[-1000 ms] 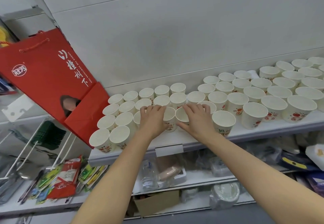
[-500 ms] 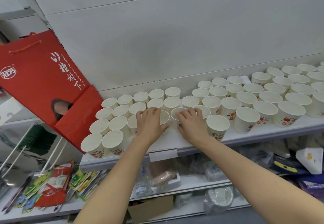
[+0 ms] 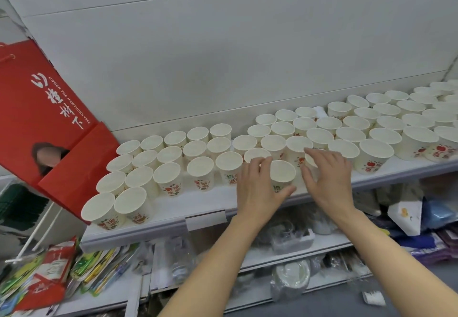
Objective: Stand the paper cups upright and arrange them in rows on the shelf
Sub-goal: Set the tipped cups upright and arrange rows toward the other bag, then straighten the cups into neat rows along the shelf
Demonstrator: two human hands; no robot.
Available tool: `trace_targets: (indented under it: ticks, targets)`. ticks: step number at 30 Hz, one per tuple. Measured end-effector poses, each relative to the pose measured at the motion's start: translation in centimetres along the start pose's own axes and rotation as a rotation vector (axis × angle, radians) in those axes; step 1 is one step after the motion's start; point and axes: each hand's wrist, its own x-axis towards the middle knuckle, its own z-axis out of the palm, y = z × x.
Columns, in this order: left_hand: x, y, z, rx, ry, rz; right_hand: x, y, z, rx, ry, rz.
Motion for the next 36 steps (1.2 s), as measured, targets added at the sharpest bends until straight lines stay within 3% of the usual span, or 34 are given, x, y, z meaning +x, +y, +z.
trace_targets:
  ticks: [5,9,15,21,25,31,36]
  targets:
    - [-0.2,2.1,1.8,0.116,0.028,0.03,-0.7,3.7,-0.5,-0.02,-0.039,0.127]
    - [-1.3,1.8,1.3,-0.018,0.042,0.024,-1.0,5.4,-0.3,-0.023,-0.08,0.128]
    - [-3.8,-2.0,-4.5,-0.194,0.189,-0.158,-0.7,4.2,-0.1,0.143,-0.148,0.26]
    - [-7.0,-9.2,-9.6,-0.083,0.331,-0.374,-0.5,1.9,-0.9,0.203,-0.091,0.372]
    - [-8.3,-13.0,-11.3,-0.019,0.337,-0.431,-0.7,-2.5,-1.7,0.275,-0.046,0.276]
    - [-7.9,-15.4,-10.2,0.201,0.179,-0.352,-3.2,-13.6,2.9,0.566,-0.226,0.084]
    - [-8.0,-15.6,-11.1,0.311,0.256,-0.23,-3.4,-18.2,6.7,0.518,-0.252,0.092]
